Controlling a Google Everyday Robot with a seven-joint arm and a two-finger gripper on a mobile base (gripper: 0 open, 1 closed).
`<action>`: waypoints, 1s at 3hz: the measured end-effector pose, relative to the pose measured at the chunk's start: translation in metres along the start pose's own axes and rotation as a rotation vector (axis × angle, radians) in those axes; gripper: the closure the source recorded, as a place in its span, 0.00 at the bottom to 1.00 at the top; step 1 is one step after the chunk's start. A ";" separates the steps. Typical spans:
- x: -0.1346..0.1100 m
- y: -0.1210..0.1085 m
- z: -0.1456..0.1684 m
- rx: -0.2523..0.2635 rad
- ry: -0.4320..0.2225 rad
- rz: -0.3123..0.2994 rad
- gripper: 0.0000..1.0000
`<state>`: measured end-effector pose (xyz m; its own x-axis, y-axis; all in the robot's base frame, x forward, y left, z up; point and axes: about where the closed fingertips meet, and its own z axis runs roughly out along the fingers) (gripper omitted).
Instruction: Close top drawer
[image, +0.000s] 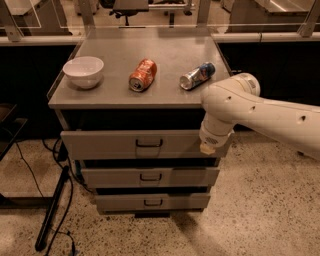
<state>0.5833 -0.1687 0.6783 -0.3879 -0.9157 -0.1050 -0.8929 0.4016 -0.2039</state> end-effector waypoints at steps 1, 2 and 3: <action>-0.001 -0.001 0.000 0.001 -0.001 0.000 0.87; -0.001 -0.001 0.000 0.001 -0.001 0.000 0.64; -0.001 -0.001 0.000 0.001 -0.001 0.000 0.40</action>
Offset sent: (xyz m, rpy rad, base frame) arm 0.0011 0.0003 0.0007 0.0007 -0.0018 -0.0003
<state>0.5843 -0.1684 0.6789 -0.3879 -0.9155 -0.1063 -0.8924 0.4020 -0.2051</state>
